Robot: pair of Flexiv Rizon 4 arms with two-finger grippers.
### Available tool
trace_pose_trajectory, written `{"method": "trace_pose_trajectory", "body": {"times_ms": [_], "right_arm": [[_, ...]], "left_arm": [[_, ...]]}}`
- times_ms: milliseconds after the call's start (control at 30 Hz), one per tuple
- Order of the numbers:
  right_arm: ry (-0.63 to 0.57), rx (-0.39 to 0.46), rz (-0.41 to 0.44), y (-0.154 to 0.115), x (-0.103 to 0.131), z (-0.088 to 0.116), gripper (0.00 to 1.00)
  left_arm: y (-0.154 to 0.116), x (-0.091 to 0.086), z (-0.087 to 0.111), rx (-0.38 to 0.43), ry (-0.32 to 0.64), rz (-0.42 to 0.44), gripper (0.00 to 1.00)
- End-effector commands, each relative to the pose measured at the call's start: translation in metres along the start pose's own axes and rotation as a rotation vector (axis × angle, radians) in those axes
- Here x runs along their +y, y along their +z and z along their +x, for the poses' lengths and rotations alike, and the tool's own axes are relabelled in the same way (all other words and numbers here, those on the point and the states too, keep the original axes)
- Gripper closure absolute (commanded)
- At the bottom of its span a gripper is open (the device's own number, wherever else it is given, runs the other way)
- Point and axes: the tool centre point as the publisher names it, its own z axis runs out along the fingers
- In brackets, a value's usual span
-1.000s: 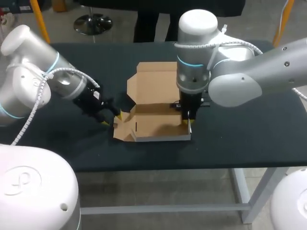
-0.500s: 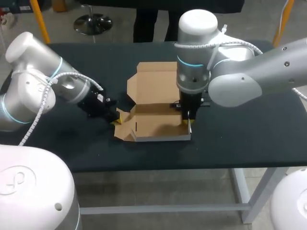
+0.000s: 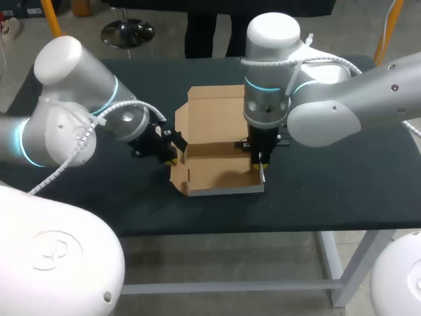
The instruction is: Assemble the packaging by folding the flat box into shape, placing the metal phone stand inside, and closing the box properly
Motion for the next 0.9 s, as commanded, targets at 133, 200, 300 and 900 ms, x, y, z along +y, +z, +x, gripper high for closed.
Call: {"method": "trace_pose_trajectory", "body": {"times_ms": [133,200,300,900], "right_arm": [[-0.001,-0.001,0.003,-0.001,0.000,0.004,1.00],[-0.001,-0.001,0.003,-0.001,0.000,0.004,1.00],[-0.001,-0.001,0.003,-0.001,0.000,0.004,1.00],[-0.001,-0.001,0.003,-0.001,0.000,0.004,1.00]], "left_arm": [[0.010,0.003,0.020,-0.209,-0.005,0.023,1.00],[0.011,0.003,0.022,-0.213,-0.003,0.023,1.00],[0.010,0.003,0.023,-0.214,0.001,0.023,0.85],[-0.028,-0.001,-0.038,-0.018,0.011,-0.030,0.58]]}}
